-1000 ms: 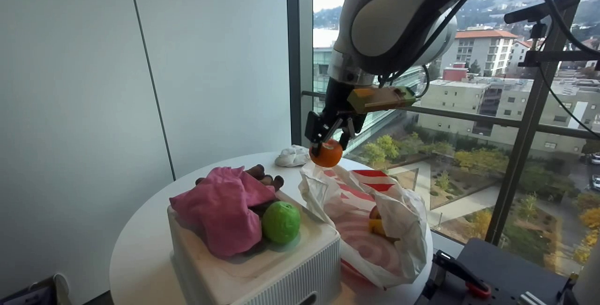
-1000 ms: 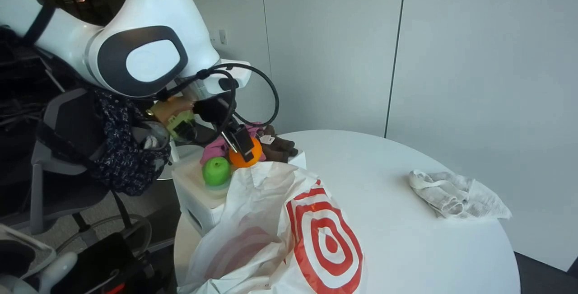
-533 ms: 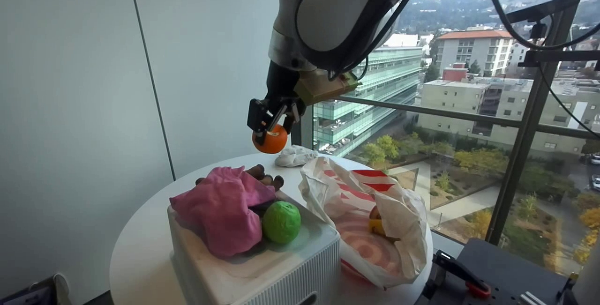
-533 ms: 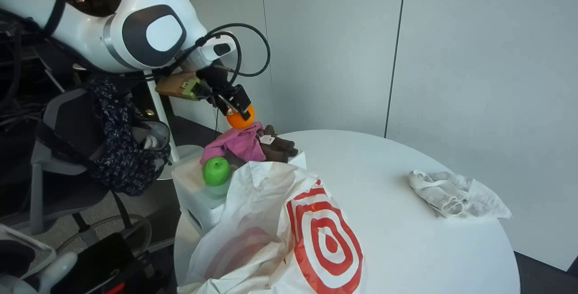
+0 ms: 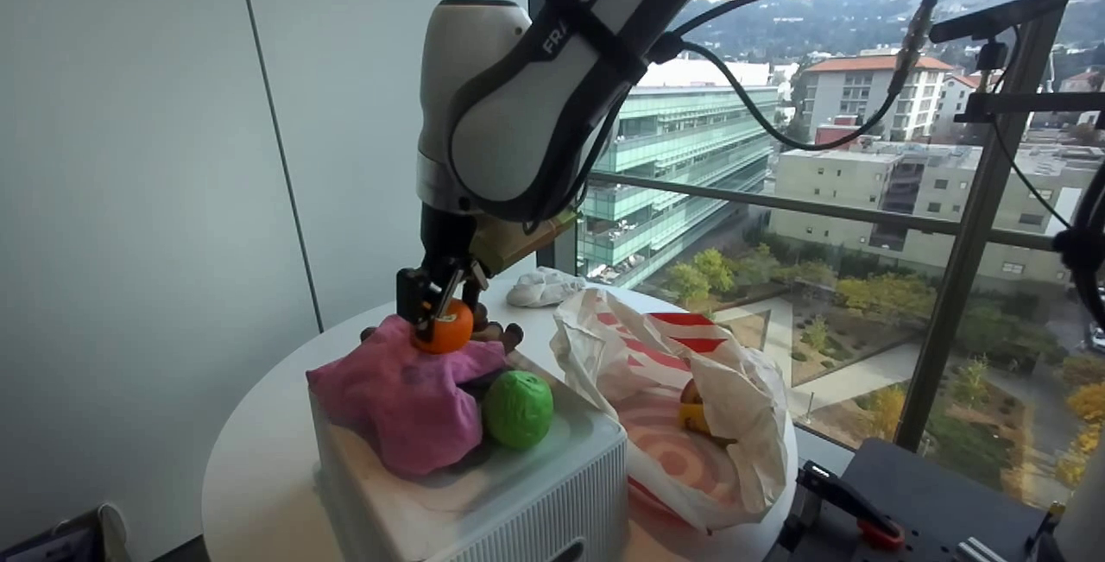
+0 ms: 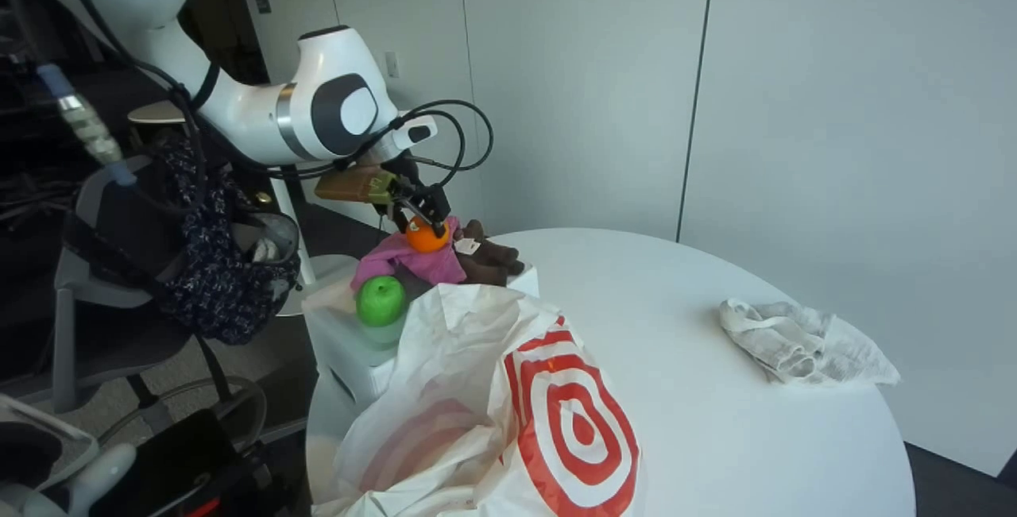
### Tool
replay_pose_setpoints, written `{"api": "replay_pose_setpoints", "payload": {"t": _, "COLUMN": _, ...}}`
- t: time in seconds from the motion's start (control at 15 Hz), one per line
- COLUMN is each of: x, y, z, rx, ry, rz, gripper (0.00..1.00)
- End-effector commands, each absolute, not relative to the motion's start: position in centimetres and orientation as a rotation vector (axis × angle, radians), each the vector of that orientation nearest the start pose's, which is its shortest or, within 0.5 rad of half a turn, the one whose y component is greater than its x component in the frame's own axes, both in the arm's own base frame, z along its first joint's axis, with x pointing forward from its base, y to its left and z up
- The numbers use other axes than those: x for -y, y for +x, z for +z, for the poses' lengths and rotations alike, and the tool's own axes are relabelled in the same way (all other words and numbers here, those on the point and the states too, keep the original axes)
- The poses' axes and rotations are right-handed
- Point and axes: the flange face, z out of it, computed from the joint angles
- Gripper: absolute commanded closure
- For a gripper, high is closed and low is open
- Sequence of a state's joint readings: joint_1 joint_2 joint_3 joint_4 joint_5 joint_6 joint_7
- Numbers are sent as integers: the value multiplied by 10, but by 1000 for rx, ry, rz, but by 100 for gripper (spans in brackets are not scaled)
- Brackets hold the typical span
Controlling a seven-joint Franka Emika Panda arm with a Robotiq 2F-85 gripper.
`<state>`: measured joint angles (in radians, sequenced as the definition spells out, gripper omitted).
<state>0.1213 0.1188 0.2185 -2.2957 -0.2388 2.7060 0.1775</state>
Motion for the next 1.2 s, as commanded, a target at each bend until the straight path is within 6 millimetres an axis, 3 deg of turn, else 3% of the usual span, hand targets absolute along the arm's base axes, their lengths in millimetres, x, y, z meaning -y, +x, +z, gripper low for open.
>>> {"api": "replay_pose_setpoints", "payload": {"t": 0.0, "x": -202, "y": 536, "z": 309, "rx": 636, "ry": -3072, "rz": -457, "gripper": 45}}
{"api": "replay_pose_setpoints", "payload": {"t": 0.27, "x": -206, "y": 542, "z": 295, "rx": 663, "ry": -3071, "rz": -421, "gripper": 44}}
{"api": "replay_pose_setpoints", "payload": {"t": 0.33, "x": -206, "y": 543, "z": 297, "rx": 659, "ry": -3073, "rz": -431, "gripper": 5}}
{"api": "replay_pose_setpoints", "payload": {"t": 0.53, "x": -204, "y": 543, "z": 307, "rx": 658, "ry": -3073, "rz": -454, "gripper": 0}}
{"api": "replay_pose_setpoints", "payload": {"t": 1.13, "x": -183, "y": 531, "z": 355, "rx": 577, "ry": -3077, "rz": -570, "gripper": 0}}
